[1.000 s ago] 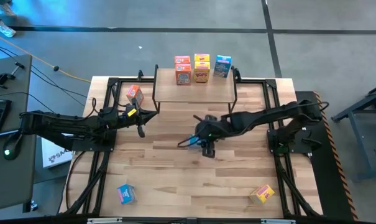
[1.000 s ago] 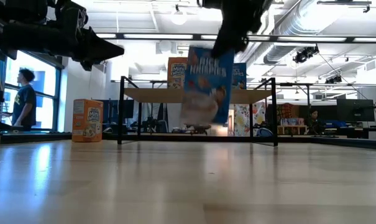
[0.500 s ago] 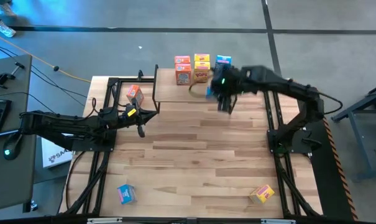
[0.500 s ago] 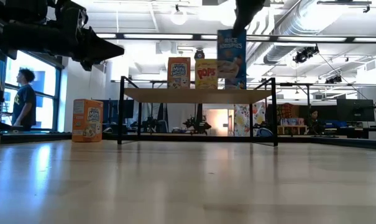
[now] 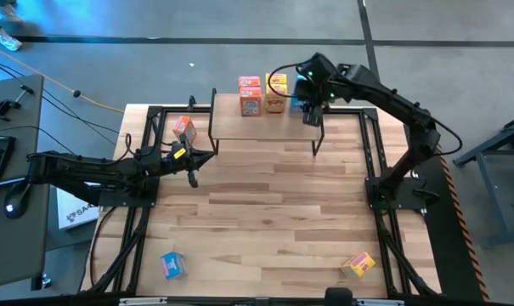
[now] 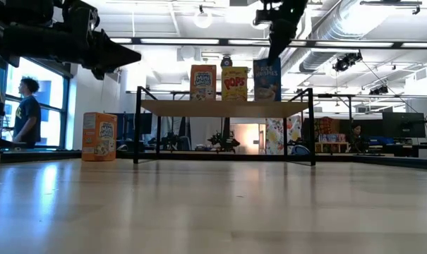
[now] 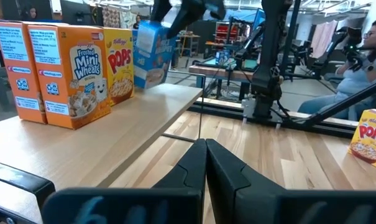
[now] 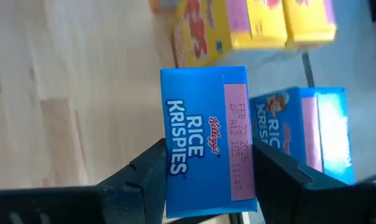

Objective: Stack cereal on shelf
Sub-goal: Put the top blue cereal box on the shelf aligned with the other blue cereal box, then put the yellow cereal box on the shelf aligned with the other yellow cereal box

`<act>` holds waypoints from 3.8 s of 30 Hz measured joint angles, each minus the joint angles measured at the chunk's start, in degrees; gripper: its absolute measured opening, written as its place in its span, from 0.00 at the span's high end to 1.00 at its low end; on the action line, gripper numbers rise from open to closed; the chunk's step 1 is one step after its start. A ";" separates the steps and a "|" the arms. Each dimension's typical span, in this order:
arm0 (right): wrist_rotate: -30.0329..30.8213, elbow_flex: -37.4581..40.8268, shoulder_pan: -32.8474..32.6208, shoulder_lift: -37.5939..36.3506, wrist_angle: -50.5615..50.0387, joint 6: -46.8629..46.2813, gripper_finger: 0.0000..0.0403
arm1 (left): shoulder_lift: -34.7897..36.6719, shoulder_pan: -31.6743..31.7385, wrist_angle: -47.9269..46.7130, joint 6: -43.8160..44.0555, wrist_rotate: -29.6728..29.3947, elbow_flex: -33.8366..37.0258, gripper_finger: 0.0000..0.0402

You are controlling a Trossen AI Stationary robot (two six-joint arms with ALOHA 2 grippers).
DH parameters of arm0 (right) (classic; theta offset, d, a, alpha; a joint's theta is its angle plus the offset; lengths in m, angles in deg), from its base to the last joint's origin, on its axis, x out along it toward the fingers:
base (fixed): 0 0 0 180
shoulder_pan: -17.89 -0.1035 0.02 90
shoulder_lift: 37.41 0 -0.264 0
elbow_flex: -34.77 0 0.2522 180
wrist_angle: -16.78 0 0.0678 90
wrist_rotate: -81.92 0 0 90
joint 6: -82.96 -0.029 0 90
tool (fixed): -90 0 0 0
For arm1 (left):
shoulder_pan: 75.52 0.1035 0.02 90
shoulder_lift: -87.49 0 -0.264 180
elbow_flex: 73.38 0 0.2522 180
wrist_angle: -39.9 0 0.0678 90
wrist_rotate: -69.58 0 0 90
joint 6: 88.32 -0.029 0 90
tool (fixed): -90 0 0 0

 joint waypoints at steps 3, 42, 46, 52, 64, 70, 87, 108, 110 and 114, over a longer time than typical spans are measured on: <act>-0.14 0.04 0.92 0.99 -0.07 1.08 0.57 | 0.00 0.00 0.02 -0.02 -0.09 -0.01 1.00; 7.64 0.04 0.27 -1.11 4.68 0.90 0.40 | 0.00 0.00 -0.09 0.98 -0.08 -0.01 0.99; 7.67 0.04 -0.77 -4.22 4.37 -0.20 0.40 | 0.00 0.00 -0.11 0.98 -0.08 -0.01 0.99; 6.51 4.94 -2.05 -10.34 3.31 -7.09 0.50 | 0.00 0.00 -0.11 1.96 0.21 -0.01 0.99; 9.45 37.60 -3.93 -26.57 32.09 -13.81 0.97 | 0.00 0.02 -0.07 1.94 0.58 -0.01 0.99; 14.06 39.63 -2.10 -24.67 34.91 -15.12 0.94 | 0.00 0.01 -0.07 1.53 -0.65 -0.01 0.99; 14.08 39.65 0.16 -19.28 40.48 -14.48 1.00 | 0.00 0.01 -0.09 1.51 -1.39 -0.01 0.99; 10.13 56.78 -24.87 -20.92 70.48 -19.67 1.00 | 0.02 -0.02 0.39 5.92 0.64 -0.07 0.99; 10.06 58.25 -27.69 -20.92 73.61 -20.67 1.00 | 0.02 -0.19 0.21 6.01 2.15 -0.07 0.99; 10.53 59.02 -31.87 -20.92 72.67 -22.65 1.00 | 0.02 -1.05 -0.33 6.03 3.10 -0.07 0.99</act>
